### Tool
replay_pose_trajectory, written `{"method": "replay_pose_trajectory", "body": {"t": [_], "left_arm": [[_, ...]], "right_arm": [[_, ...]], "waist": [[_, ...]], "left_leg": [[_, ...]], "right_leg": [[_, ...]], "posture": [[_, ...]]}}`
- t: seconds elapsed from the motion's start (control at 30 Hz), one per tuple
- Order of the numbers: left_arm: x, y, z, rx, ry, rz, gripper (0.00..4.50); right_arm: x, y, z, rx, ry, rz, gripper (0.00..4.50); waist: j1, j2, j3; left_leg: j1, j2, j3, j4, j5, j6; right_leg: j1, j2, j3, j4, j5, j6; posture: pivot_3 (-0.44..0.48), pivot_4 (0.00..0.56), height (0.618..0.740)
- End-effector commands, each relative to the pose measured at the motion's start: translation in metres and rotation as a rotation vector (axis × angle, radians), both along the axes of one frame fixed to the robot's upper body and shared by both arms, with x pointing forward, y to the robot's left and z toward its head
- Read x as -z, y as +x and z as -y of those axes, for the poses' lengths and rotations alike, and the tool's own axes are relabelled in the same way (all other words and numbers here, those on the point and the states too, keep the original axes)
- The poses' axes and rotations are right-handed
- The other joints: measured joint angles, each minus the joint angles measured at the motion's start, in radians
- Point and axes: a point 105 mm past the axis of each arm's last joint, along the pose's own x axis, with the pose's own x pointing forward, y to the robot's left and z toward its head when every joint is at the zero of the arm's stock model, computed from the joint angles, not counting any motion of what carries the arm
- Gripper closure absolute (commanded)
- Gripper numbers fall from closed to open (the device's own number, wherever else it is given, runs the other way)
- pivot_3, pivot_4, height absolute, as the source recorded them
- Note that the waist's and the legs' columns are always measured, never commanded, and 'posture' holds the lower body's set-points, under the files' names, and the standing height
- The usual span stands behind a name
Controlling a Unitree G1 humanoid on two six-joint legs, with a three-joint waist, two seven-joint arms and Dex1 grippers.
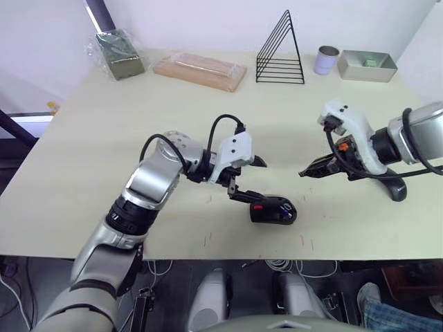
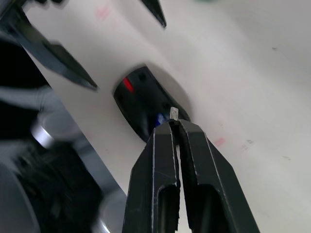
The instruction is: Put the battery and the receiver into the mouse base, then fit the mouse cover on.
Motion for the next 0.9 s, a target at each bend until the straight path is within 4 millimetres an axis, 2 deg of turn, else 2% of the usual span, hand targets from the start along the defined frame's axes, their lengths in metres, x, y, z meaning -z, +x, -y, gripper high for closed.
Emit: {"method": "replay_pose_trajectory", "body": {"t": [0.03,0.2,0.3,0.47,0.9], "left_arm": [[-0.003,-0.009,0.006,0.019,-0.043,0.025,0.03],[0.01,-0.009,0.004,-0.003,-0.067,-0.001,0.03],[0.015,-0.009,0.003,-0.007,-0.064,-0.006,0.03],[0.029,-0.013,0.002,0.014,-0.041,-0.024,0.03],[0.042,-0.015,0.014,0.059,-0.014,-0.009,0.03]], "right_arm": [[-0.005,-0.007,-0.007,-0.095,-0.091,0.005,4.5],[-0.011,-0.008,-0.024,-0.177,-0.185,-0.071,4.5],[-0.012,-0.008,-0.025,-0.192,-0.23,-0.094,4.5],[-0.001,-0.011,-0.021,-0.211,-0.329,-0.188,4.5],[0.007,0.008,-0.03,-0.174,-0.353,-0.218,4.5]], "waist": [[0.0,0.0,0.0],[0.0,0.002,0.0],[0.005,0.001,0.0],[0.002,0.001,0.0],[0.002,0.002,0.0]], "left_leg": [[0.0,0.0,0.0,0.0,0.0,0.0],[0.0,0.0,0.0,0.0,0.0,0.0],[0.0,0.0,-0.001,0.0,0.0,0.0],[0.0,-0.001,0.0,0.0,0.0,0.0],[0.0,-0.002,0.0,0.0,0.0,0.0]], "right_leg": [[0.0,0.0,0.0,0.0,0.0,0.0],[-0.001,0.0,-0.001,0.0,0.0,-0.001],[0.0,0.0,-0.001,0.0,0.0,-0.001],[0.0,-0.001,-0.001,0.0,0.0,0.0],[-0.001,0.0,-0.002,0.001,0.001,0.001]], "posture": [[0.0,0.15,0.74],[0.0,0.15,0.74],[0.0,0.15,0.74],[0.0,0.15,0.74],[0.0,0.15,0.74]]}}
